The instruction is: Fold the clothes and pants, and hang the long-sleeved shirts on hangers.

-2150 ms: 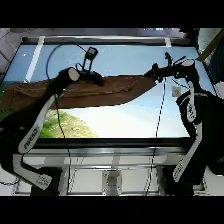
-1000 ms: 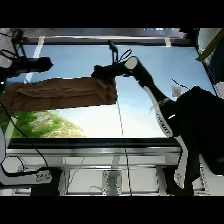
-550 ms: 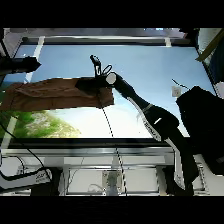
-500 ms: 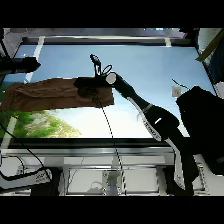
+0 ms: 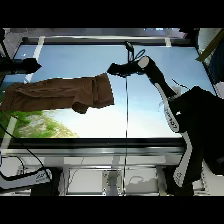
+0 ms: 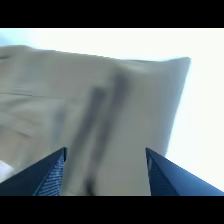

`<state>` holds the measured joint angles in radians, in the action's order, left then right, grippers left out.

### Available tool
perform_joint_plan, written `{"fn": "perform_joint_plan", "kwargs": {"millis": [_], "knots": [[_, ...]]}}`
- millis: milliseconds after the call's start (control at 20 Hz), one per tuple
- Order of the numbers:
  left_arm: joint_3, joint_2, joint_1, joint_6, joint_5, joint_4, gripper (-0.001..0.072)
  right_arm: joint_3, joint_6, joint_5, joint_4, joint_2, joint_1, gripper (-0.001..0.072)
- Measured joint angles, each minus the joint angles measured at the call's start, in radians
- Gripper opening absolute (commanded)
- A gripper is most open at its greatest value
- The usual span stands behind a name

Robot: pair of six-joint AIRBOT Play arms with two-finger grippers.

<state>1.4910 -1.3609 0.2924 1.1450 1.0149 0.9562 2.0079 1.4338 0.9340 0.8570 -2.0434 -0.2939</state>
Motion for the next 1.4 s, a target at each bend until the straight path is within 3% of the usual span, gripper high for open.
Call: {"fn": "perform_joint_plan", "kwargs": {"millis": [300, 550, 600, 750, 800, 850, 900, 1200, 1400], "knots": [[0.000, 0.000, 0.000, 0.000, 0.003, 0.000, 0.0019, -0.064, 0.084, 0.089, 0.014, -0.086, 0.026, 0.0547], [0.000, 0.000, 0.000, 0.000, 0.004, 0.000, 0.0019, -0.063, 0.118, 0.091, -0.069, -0.152, -0.001, 0.0544], [0.000, 0.000, 0.000, 0.000, 0.004, 0.000, 0.0018, -0.058, 0.121, 0.087, -0.084, -0.160, -0.007, 0.0486], [0.000, 0.000, 0.000, 0.000, 0.004, 0.000, 0.0019, -0.033, 0.124, 0.080, -0.106, -0.176, -0.029, 0.0196], [0.000, 0.000, 0.000, 0.000, 0.004, 0.000, 0.0019, -0.022, 0.125, 0.076, -0.116, -0.177, -0.034, 0.0153], [0.000, 0.000, 0.000, 0.000, 0.004, 0.000, 0.0019, -0.013, 0.126, 0.074, -0.120, -0.179, -0.039, 0.0051], [0.000, 0.000, 0.000, 0.000, 0.006, 0.000, 0.0019, -0.005, 0.126, 0.075, -0.120, -0.182, -0.043, 0.0016], [0.000, 0.009, 0.014, -0.021, 0.100, 0.018, 0.0018, 0.017, 0.126, 0.203, -0.074, -0.156, -0.012, 0.0014], [0.000, 0.058, 0.021, -0.029, 0.149, 0.046, 0.0018, -0.012, 0.127, 0.437, 0.174, -0.063, 0.035, 0.0014]]}}
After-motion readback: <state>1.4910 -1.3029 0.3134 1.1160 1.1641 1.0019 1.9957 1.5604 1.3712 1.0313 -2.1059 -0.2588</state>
